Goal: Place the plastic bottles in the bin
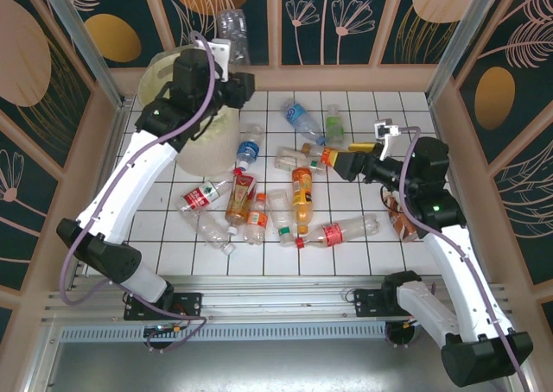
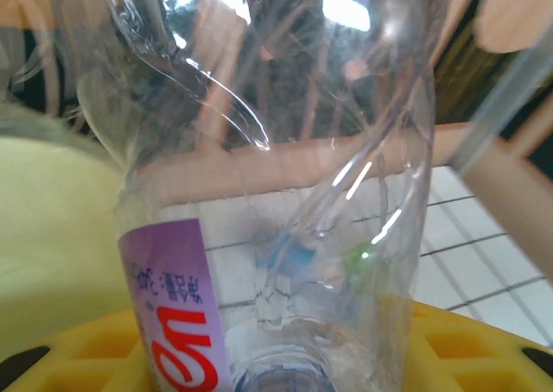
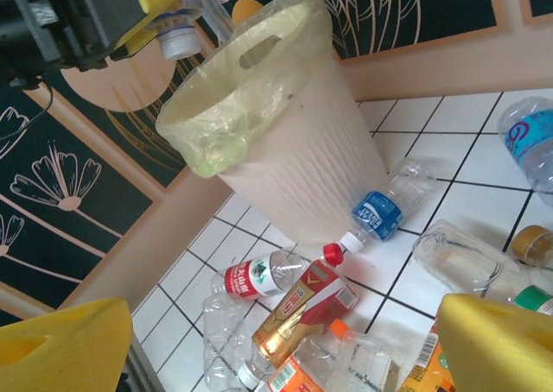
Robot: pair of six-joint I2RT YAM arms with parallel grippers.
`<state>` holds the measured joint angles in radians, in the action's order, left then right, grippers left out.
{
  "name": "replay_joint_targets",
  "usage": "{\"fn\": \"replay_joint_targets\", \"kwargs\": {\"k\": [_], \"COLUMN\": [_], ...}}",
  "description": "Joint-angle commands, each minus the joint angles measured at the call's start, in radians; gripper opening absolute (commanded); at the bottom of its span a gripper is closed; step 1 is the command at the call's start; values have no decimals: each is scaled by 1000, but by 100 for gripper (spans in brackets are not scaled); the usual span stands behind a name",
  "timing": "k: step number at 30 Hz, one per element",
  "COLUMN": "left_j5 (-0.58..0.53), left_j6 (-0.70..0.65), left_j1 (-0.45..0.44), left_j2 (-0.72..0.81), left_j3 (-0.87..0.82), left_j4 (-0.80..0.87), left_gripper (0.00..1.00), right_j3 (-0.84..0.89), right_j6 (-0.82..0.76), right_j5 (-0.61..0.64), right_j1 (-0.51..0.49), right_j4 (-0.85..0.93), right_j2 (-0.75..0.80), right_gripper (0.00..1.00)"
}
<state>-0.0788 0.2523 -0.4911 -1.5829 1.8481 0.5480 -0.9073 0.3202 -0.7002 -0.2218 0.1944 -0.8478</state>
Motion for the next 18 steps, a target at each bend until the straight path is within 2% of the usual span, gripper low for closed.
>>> {"fn": "replay_joint_targets", "kwargs": {"k": [1, 6, 11, 18], "left_j5": [-65, -63, 3, 41], "left_j6": [-53, -82, -86, -115], "left_j1": [63, 151, 234, 293], "left_j2": [0, -16, -66, -159], "left_j3": [20, -16, -27, -16], "left_j4": [93, 108, 146, 187], "left_gripper": [46, 47, 47, 47], "right_j3": [14, 20, 24, 33], "right_j6": [2, 2, 0, -1], "right_j5": [17, 38, 48, 54], "right_j1": [-27, -49, -59, -67], "right_j4": [-27, -29, -33, -35], "right_j2": [-5, -15, -23, -37], "right_gripper": [92, 92, 92, 92]}}
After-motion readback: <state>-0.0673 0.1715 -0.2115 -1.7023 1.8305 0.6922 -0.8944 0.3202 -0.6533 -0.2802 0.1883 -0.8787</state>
